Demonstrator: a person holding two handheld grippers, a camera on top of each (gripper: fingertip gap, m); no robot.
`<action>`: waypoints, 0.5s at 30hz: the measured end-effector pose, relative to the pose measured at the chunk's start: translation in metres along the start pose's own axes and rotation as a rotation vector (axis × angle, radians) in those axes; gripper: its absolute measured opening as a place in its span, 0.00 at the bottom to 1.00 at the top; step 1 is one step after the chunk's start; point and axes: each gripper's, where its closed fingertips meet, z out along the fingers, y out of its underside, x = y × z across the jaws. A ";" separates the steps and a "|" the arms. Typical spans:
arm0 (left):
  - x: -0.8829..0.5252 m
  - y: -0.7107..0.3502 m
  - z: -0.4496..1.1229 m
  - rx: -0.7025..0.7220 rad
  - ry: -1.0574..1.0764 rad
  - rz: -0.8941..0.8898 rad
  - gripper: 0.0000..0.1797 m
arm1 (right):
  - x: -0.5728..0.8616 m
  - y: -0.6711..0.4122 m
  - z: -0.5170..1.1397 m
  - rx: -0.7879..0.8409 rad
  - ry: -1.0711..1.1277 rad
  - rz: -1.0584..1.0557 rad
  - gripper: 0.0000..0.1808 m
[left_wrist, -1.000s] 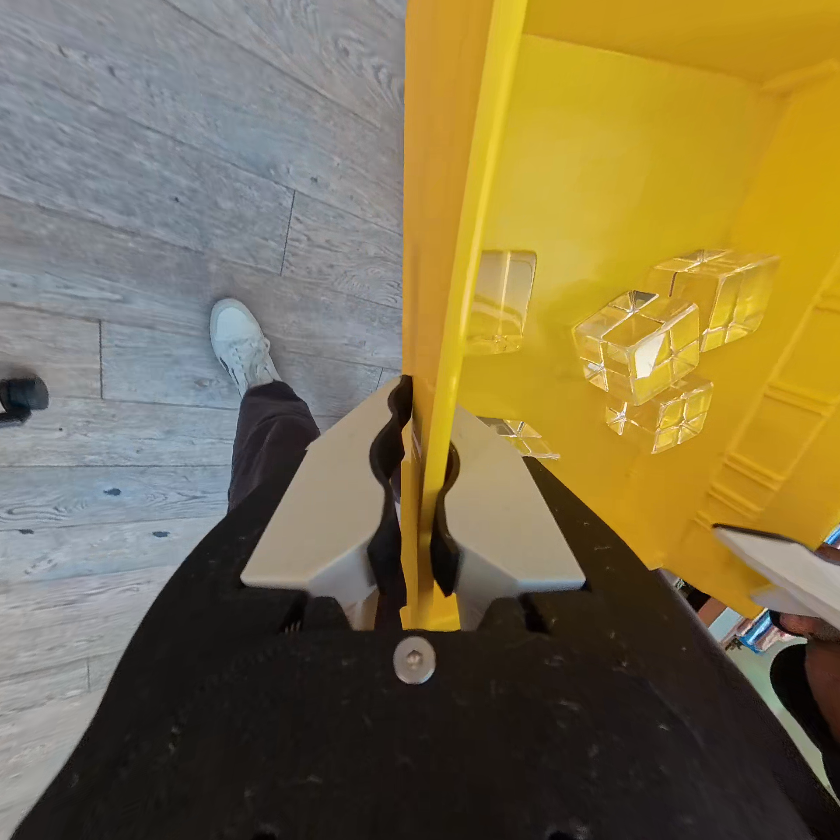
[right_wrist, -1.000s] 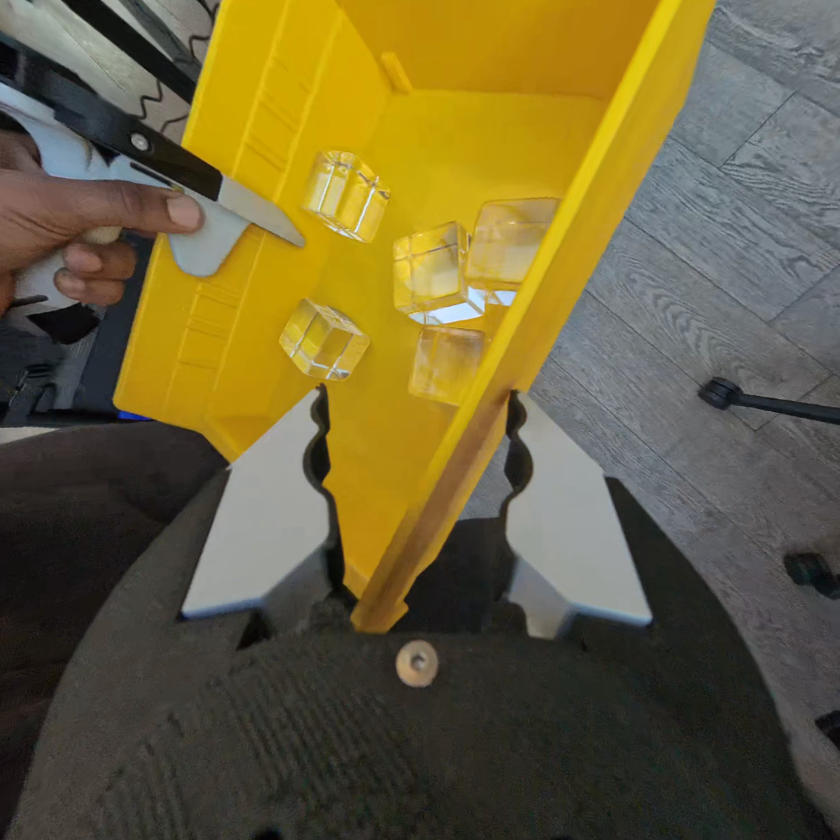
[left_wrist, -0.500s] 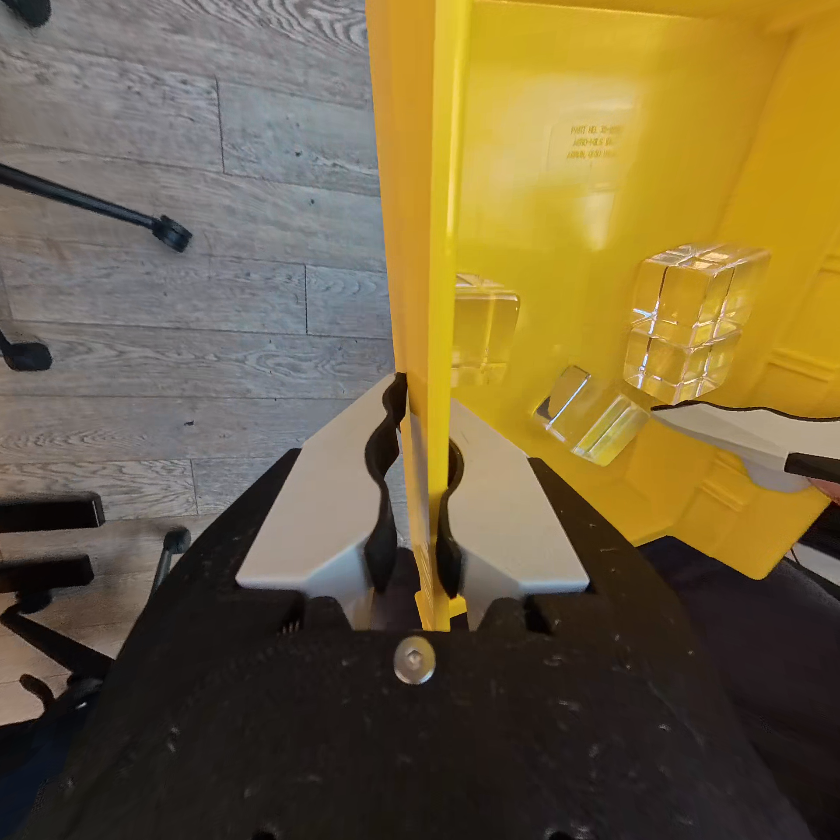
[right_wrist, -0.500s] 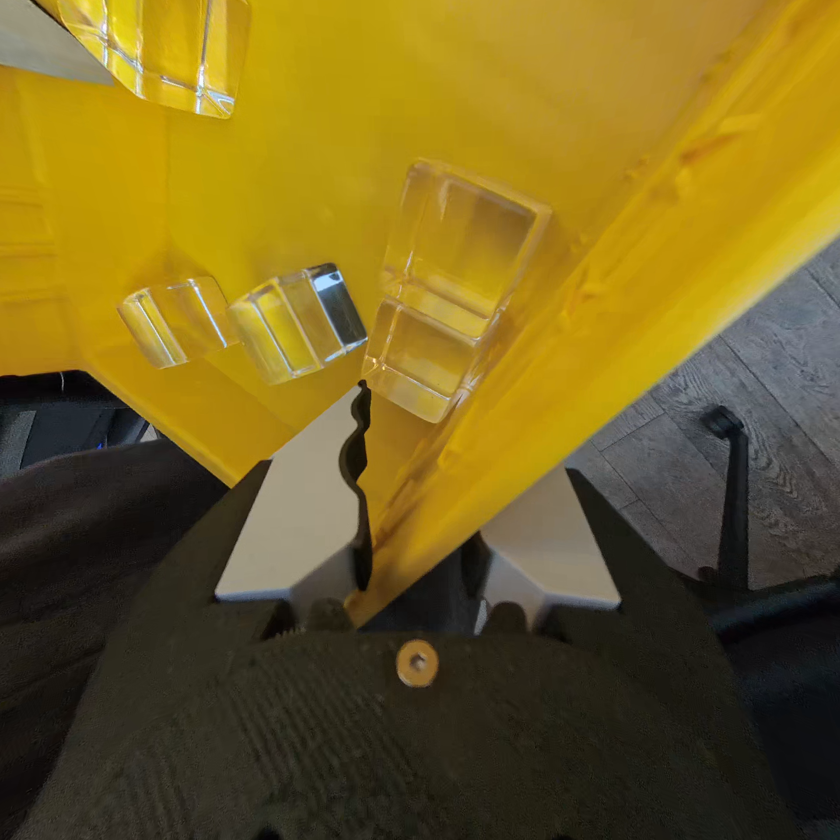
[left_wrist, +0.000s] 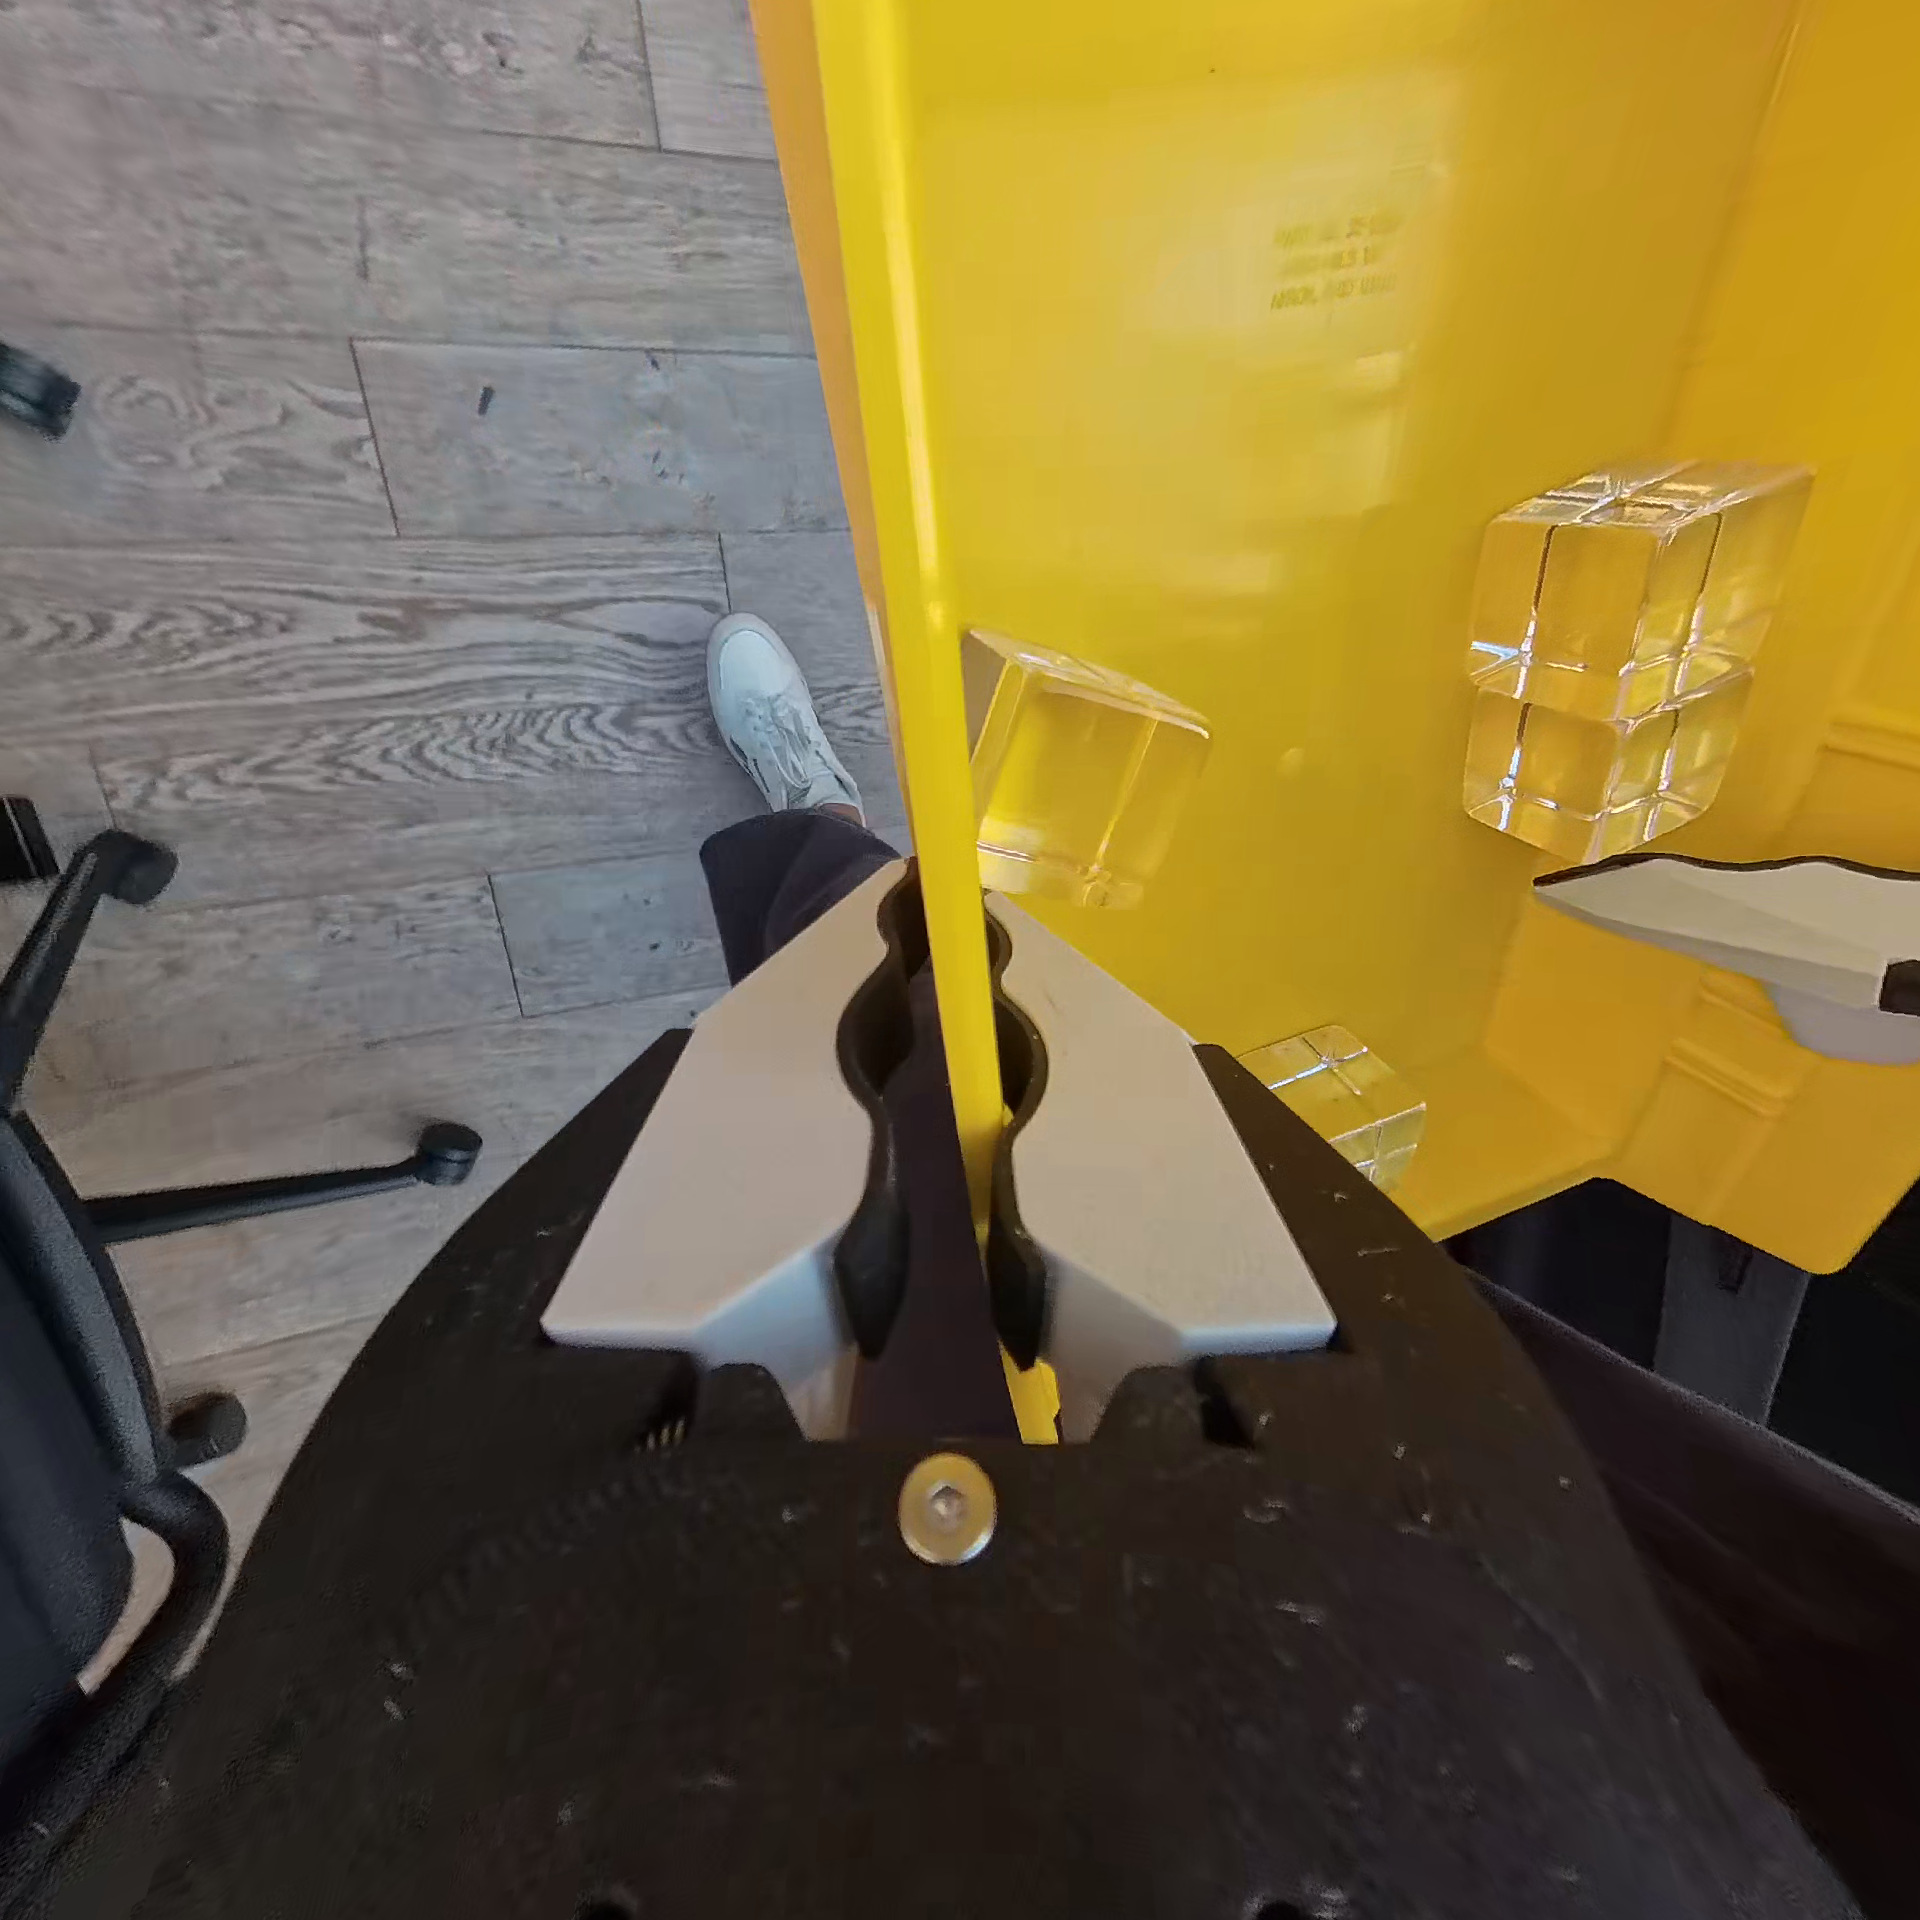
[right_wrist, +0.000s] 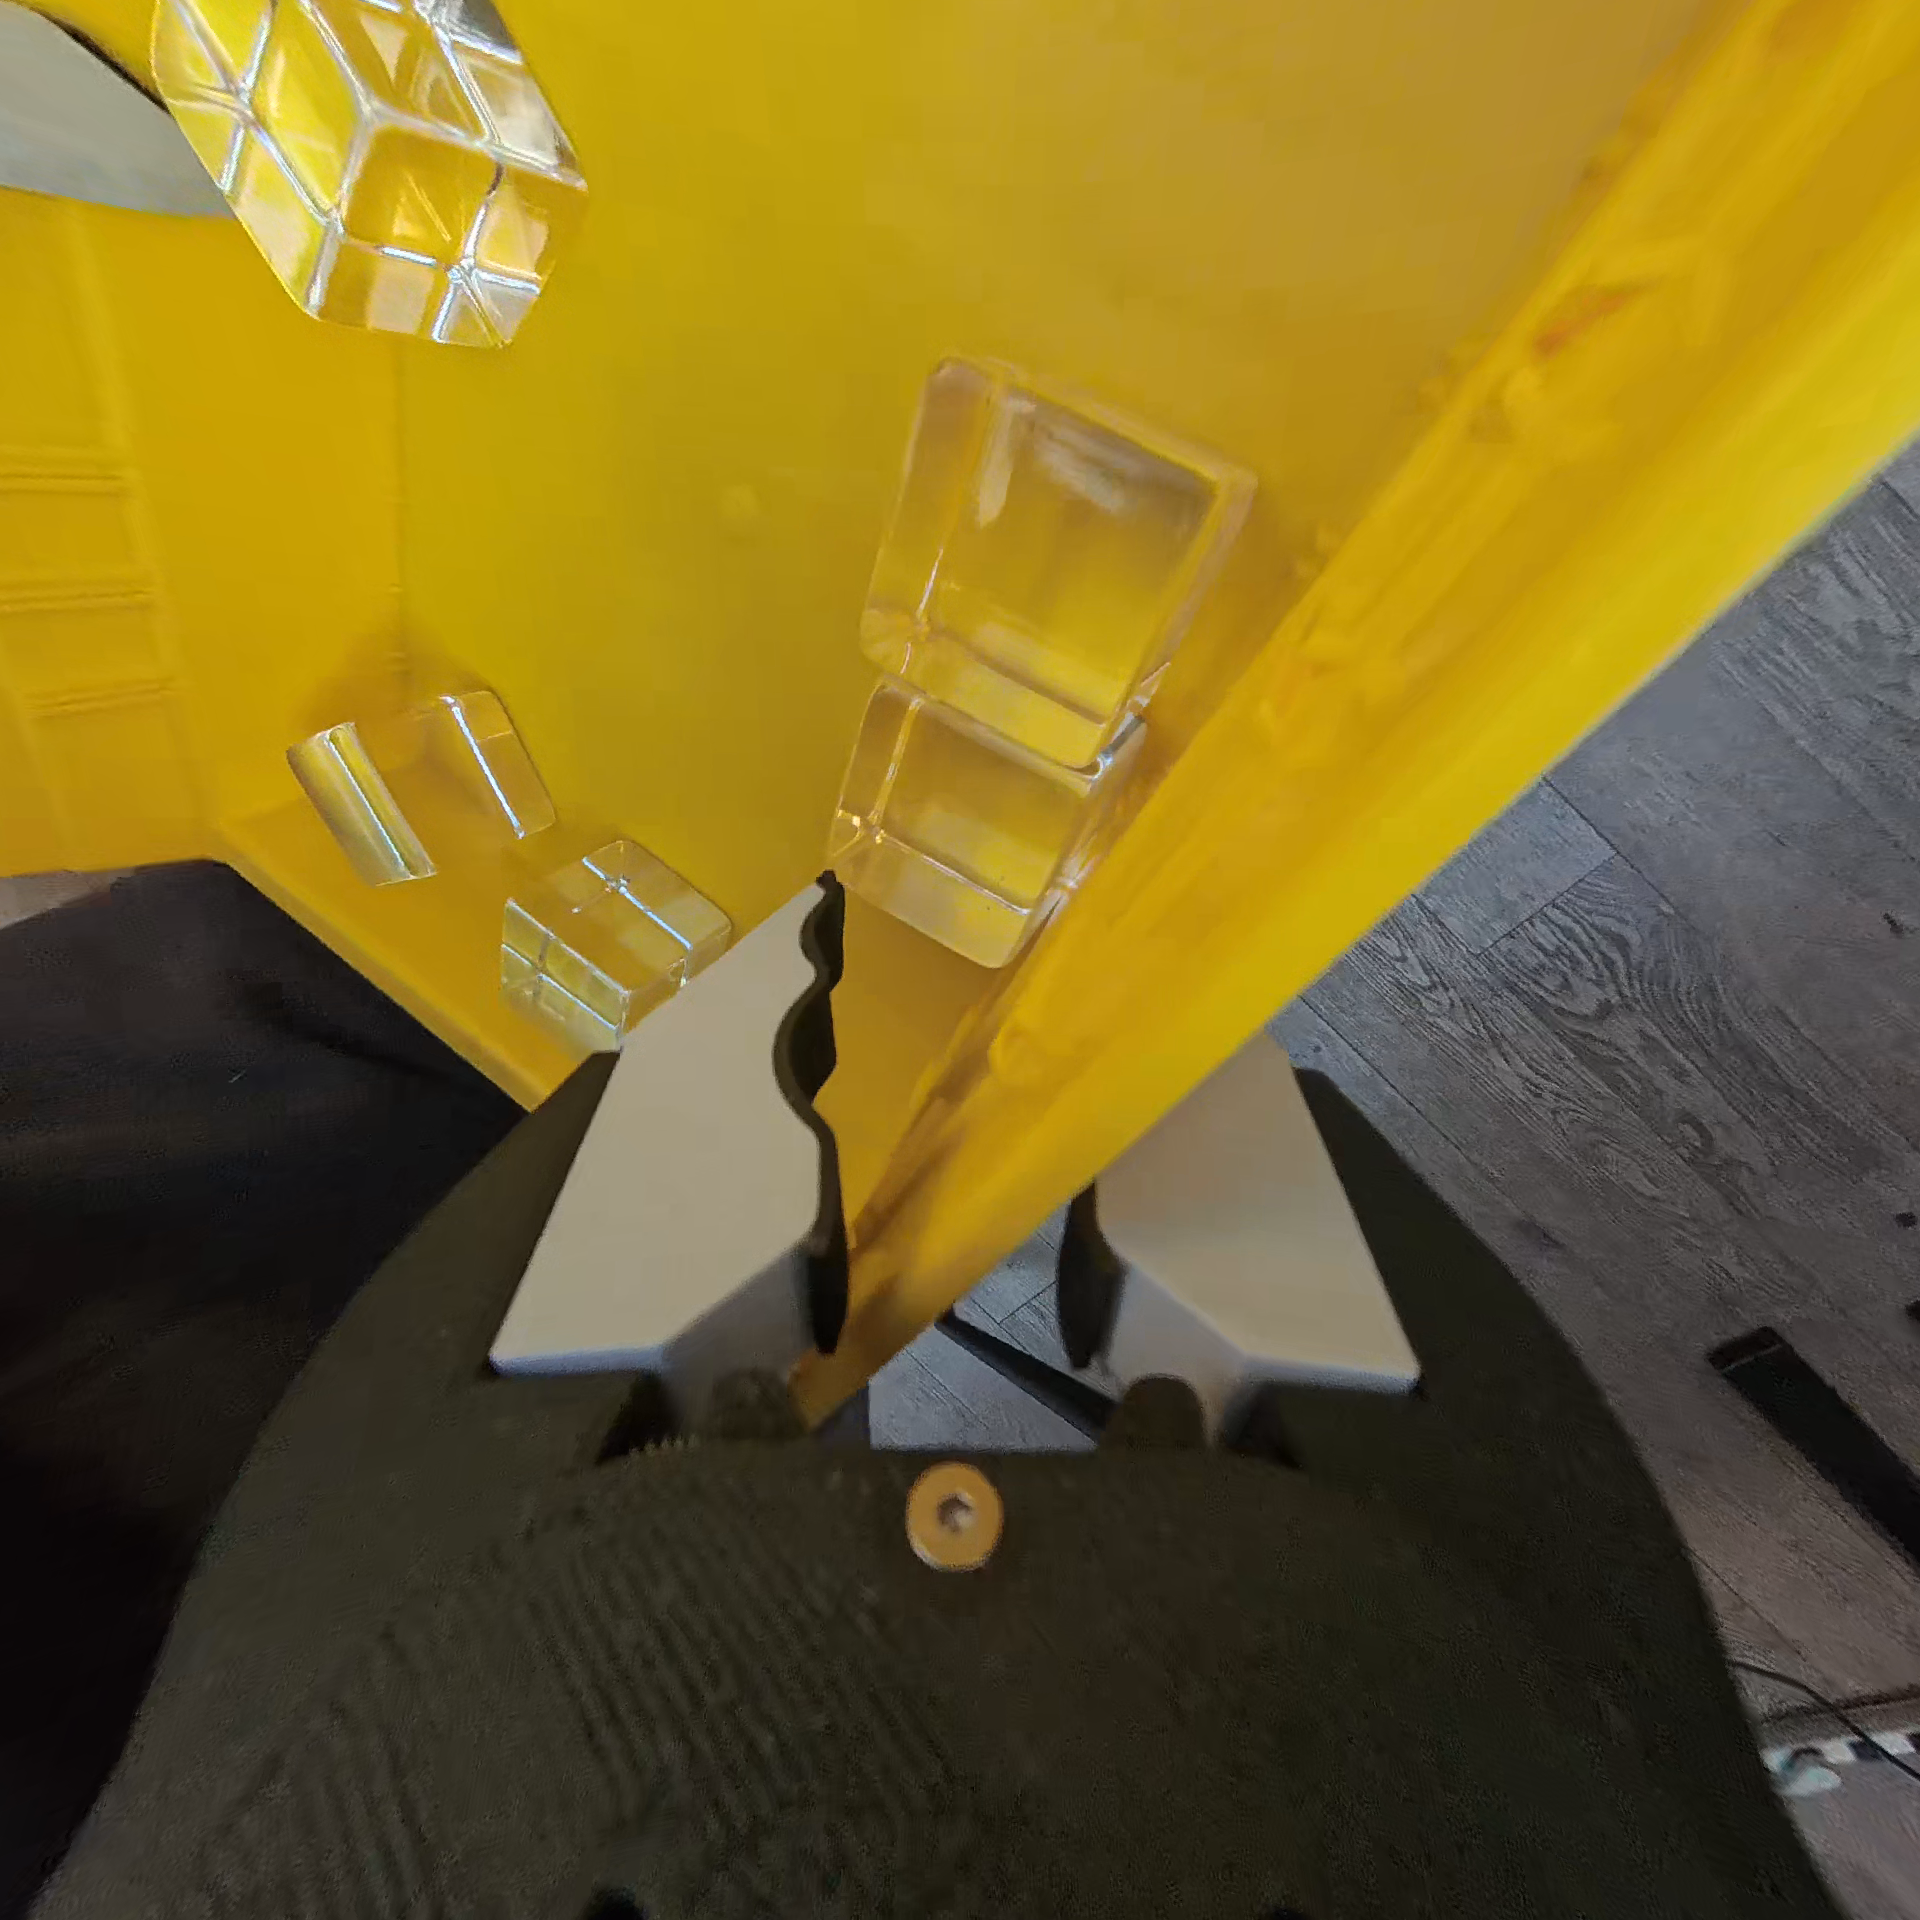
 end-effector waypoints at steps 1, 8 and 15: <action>-0.005 -0.039 0.017 -0.011 0.009 0.020 0.02 | 0.022 -0.026 0.003 -0.007 0.004 0.022 0.23; -0.026 -0.316 0.056 -0.007 0.026 0.163 0.02 | 0.170 -0.237 -0.015 0.107 0.001 0.155 0.26; -0.056 -0.595 0.137 0.093 -0.013 0.177 0.01 | 0.342 -0.453 0.014 0.342 -0.066 0.305 0.28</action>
